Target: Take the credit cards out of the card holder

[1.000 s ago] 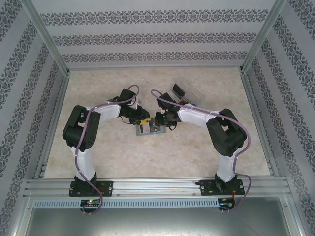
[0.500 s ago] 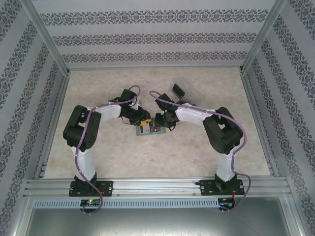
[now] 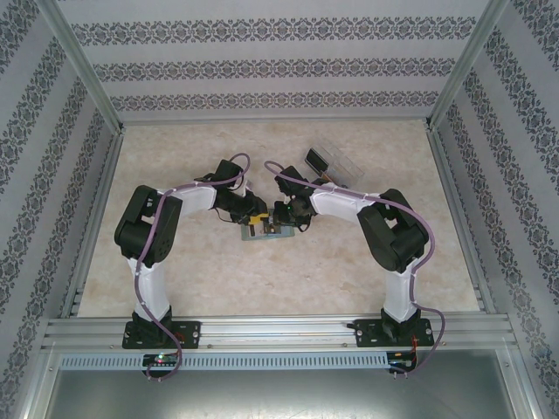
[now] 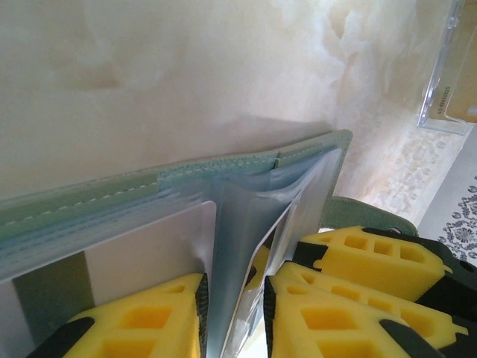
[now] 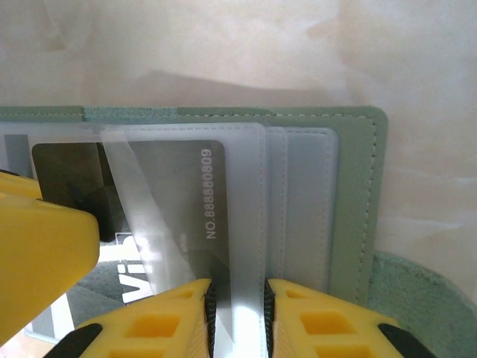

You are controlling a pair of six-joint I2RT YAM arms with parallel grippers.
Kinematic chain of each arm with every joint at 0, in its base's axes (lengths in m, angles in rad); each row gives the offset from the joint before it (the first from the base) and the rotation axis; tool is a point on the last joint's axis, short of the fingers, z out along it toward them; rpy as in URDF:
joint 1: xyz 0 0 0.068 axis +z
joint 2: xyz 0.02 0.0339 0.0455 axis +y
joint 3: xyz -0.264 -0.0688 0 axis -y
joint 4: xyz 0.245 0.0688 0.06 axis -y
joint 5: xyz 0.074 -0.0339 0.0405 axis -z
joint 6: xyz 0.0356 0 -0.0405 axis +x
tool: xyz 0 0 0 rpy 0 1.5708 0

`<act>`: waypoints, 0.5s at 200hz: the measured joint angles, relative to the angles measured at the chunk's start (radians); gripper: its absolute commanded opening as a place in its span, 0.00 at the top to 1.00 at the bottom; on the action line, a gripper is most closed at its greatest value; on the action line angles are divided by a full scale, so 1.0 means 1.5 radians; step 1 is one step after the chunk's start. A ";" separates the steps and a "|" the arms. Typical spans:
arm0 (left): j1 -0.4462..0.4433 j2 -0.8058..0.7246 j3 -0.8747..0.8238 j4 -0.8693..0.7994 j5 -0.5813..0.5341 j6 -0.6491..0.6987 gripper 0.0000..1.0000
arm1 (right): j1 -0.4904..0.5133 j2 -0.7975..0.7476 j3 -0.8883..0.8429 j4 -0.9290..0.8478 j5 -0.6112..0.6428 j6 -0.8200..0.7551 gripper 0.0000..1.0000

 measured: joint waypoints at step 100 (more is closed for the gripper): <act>0.000 -0.013 0.000 -0.013 -0.012 0.042 1.00 | -0.001 0.002 0.000 0.004 -0.001 0.002 0.74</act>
